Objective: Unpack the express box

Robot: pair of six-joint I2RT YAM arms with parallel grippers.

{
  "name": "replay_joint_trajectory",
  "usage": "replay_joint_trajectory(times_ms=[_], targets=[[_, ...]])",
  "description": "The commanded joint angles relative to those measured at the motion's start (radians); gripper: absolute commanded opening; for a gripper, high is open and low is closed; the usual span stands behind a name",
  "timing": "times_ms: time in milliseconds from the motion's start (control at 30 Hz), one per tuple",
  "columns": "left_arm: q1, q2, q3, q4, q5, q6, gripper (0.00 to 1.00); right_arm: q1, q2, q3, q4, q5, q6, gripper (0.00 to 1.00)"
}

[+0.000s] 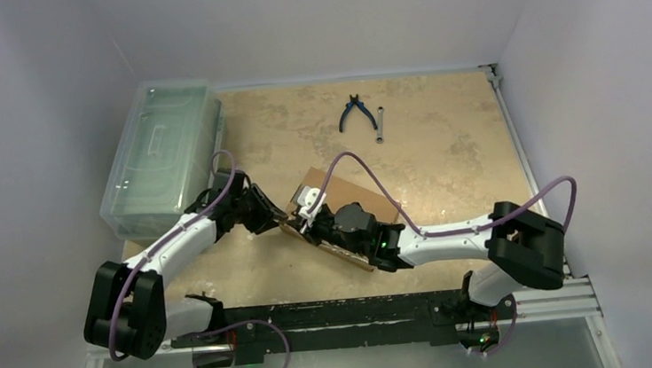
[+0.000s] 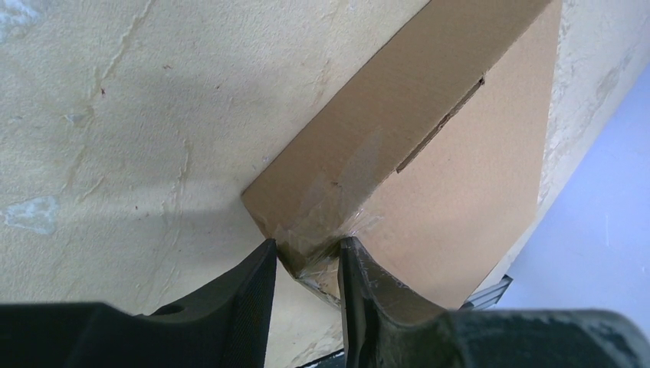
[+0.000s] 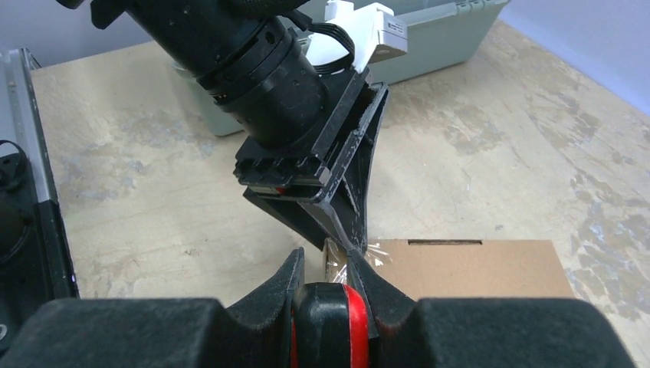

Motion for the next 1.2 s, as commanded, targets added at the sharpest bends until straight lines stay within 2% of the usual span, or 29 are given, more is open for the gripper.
replay_joint_trajectory(times_ms=[0,1167], targets=[[0.010,0.038,0.015,-0.026,-0.158,0.056,0.30,0.008,-0.108,-0.028,-0.102,0.029,0.030,0.00],[0.018,0.055,0.055,-0.061,-0.215,0.090,0.31,0.028,-0.382,-0.190,-0.275,0.096,0.072,0.00]])
